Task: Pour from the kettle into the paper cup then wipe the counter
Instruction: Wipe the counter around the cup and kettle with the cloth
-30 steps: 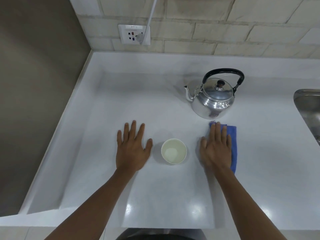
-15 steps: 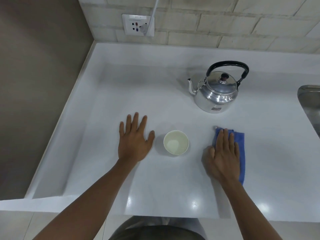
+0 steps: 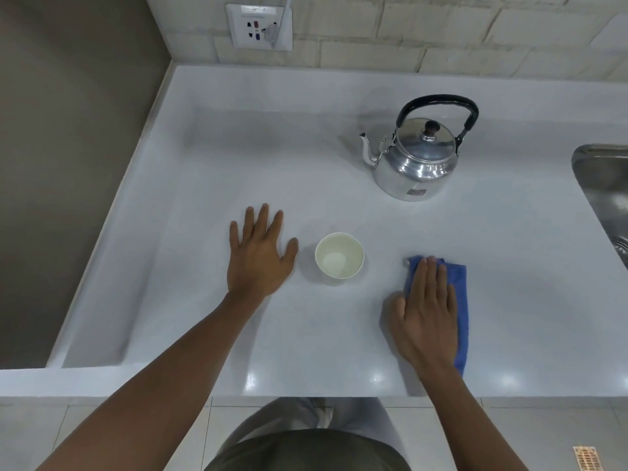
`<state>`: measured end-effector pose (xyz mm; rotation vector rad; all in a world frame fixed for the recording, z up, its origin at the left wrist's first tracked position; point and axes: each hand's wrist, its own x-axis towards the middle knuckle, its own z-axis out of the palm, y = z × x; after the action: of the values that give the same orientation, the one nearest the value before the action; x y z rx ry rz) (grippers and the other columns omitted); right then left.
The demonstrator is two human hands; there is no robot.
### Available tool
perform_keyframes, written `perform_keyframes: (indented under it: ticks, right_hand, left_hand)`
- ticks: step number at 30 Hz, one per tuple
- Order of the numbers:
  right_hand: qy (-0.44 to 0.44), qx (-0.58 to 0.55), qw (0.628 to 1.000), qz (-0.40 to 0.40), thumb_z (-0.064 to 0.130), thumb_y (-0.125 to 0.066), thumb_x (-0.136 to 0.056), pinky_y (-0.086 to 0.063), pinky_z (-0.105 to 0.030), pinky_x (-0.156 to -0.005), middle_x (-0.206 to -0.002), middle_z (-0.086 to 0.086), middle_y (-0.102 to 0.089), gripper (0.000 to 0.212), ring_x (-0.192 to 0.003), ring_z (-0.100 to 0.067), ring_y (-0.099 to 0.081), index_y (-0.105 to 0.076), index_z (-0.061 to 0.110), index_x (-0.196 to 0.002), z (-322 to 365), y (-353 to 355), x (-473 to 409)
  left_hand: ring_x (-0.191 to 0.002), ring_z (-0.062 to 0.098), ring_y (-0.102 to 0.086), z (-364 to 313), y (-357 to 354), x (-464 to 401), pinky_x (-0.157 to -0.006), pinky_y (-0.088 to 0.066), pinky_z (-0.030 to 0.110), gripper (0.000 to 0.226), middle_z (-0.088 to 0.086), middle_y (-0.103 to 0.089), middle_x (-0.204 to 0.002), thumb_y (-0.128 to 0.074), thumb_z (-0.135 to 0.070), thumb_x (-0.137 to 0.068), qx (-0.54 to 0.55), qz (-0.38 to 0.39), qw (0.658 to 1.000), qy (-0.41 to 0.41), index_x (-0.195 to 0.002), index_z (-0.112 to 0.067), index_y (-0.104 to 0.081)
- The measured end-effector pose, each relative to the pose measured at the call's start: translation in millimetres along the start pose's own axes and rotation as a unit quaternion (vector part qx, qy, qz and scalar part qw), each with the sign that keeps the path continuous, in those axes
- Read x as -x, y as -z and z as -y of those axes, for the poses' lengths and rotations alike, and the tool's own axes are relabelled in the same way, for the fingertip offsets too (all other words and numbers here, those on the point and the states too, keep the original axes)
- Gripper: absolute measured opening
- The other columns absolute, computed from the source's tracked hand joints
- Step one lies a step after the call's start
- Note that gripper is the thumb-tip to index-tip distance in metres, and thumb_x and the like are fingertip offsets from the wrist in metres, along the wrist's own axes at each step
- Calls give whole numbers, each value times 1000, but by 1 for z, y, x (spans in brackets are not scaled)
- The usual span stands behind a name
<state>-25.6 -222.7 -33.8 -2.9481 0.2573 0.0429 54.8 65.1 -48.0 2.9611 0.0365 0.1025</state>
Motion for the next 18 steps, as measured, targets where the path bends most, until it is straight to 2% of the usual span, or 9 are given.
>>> perform_keyframes:
  ticks: [4,8,10,13,16,18]
  right_hand:
    - [40,-6,999,6,38,-19,-91,-8,-40,-124,-165,-8,-5,74,-153,-22,-4,-7,8,-158,28,-3,22]
    - [73,26,997,13,36,-23,-95,-20,-44,-122,-163,-12,-17,68,-151,-26,-15,-18,5,-156,29,-9,66]
    - [72,37,997,13,34,-25,-95,-23,-45,-120,-163,-11,-21,67,-151,-25,-17,-22,5,-155,12,-9,75]
    - [45,49,998,5,34,-26,-96,-24,-48,-120,-163,-10,-22,66,-151,-25,-16,-21,6,-156,1,-4,70]
    - [7,44,999,-3,35,-24,-95,-22,-49,-121,-162,-12,-21,68,-150,-30,-19,-22,5,-156,22,-2,67]
    - [19,36,999,0,37,-24,-95,-21,-49,-121,-163,-13,-18,69,-150,-32,-17,-22,6,-156,41,-5,73]
  left_hand:
    - [-154,32,-25,-2,3,2,-125,-13,57,63,8,-36,-163,-32,-52,-102,24,-28,999,-20,-155,-18,-39]
    - [-150,35,-32,-8,10,31,-123,-22,57,56,11,-41,-160,-34,-40,-103,63,-54,996,-36,-152,-14,-45]
    - [-153,35,-26,-11,15,62,-124,-20,57,57,12,-34,-163,-35,-38,-103,50,-35,997,-44,-154,-13,-41]
    - [-155,34,-18,-13,22,110,-125,-18,55,63,10,-24,-167,-27,-46,-104,29,11,999,-28,-159,-16,-28]
    - [-155,38,-17,-17,17,146,-122,-24,58,68,12,-20,-168,-19,-53,-104,-2,64,997,-52,-160,-15,-25]
    - [-155,39,-16,-17,13,155,-122,-25,60,71,12,-19,-168,-16,-57,-103,-20,84,994,-65,-160,-15,-27]
